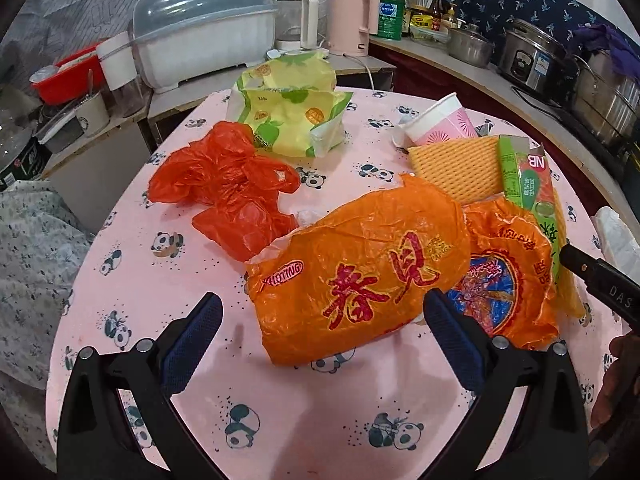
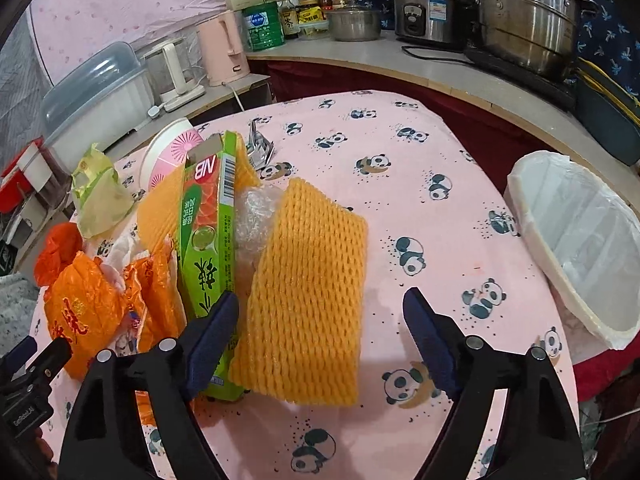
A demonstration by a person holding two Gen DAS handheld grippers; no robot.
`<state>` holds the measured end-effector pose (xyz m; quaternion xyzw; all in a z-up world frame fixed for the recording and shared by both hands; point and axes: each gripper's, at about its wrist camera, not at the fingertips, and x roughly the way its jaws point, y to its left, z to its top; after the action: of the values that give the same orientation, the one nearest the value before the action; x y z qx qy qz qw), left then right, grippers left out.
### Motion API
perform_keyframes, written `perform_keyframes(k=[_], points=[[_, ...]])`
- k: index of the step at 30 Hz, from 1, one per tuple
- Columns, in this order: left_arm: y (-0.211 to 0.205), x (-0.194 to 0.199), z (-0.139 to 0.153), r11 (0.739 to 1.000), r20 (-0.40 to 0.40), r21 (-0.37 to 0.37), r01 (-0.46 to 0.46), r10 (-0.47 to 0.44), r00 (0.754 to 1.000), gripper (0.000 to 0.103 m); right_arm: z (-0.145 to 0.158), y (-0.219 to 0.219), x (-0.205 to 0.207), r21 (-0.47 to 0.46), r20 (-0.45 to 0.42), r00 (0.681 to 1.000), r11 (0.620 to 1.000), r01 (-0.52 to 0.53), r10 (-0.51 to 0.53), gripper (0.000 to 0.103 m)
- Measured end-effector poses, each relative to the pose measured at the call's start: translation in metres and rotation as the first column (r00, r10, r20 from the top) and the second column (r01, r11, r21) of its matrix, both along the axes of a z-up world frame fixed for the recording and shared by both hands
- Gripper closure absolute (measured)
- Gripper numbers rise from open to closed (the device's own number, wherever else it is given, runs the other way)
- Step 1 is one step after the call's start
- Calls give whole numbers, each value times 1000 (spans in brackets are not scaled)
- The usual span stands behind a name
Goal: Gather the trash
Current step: 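Grasp the yellow foam net with the right tool while the left tool grasps the orange bag, then carry the foam net and orange bag over the bin and open both tools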
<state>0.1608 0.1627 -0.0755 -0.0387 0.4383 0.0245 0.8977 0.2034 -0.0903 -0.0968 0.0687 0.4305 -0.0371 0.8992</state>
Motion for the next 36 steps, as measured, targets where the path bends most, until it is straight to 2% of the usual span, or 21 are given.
perform_keyframes(k=[5,7,8,10,11,15,17,18,22,30,36], points=[[6,12,-17,999,-27,-46,16,-17,999,8,-16,1,7,-5,-46,999,1000,-3,2,41],[4,12,-19,997,-21,-64,33,-34,999,18,-19,-2,6,-3,-52,999,1000,8,-8,45],[1,12,-19,996,-21,-70,49,-51,999,20,-19,-4,5,1,-48,999,1000,11,-11,47],[-4,10,-20,995,-19,-76,66,-68,998,32,-19,-5,1,-2,-41,999,1000,13,-13,55],[-7,9,-20,994,-20,-82,71,-73,997,35,-18,-5,0,-7,-36,999,1000,11,-12,58],[-15,2,-15,989,-11,-114,91,-93,996,55,-13,-8,-8,-8,-17,1000,1000,10,-10,81],[-22,-4,-10,987,2,-120,104,-104,995,62,-8,-12,-14,9,-9,1000,1000,16,-16,87],[-25,-6,-7,986,7,-119,114,-114,994,68,-6,-15,-16,15,-5,1000,1000,21,-21,90],[-40,-21,6,986,35,-104,133,-130,991,73,4,-25,-30,26,20,999,999,31,-31,92],[-71,-49,36,977,86,-106,186,-177,980,74,29,-46,-63,42,80,995,998,52,-55,93],[-108,-59,58,962,122,-90,256,-245,962,74,48,-71,-84,65,121,988,994,88,-96,93]])
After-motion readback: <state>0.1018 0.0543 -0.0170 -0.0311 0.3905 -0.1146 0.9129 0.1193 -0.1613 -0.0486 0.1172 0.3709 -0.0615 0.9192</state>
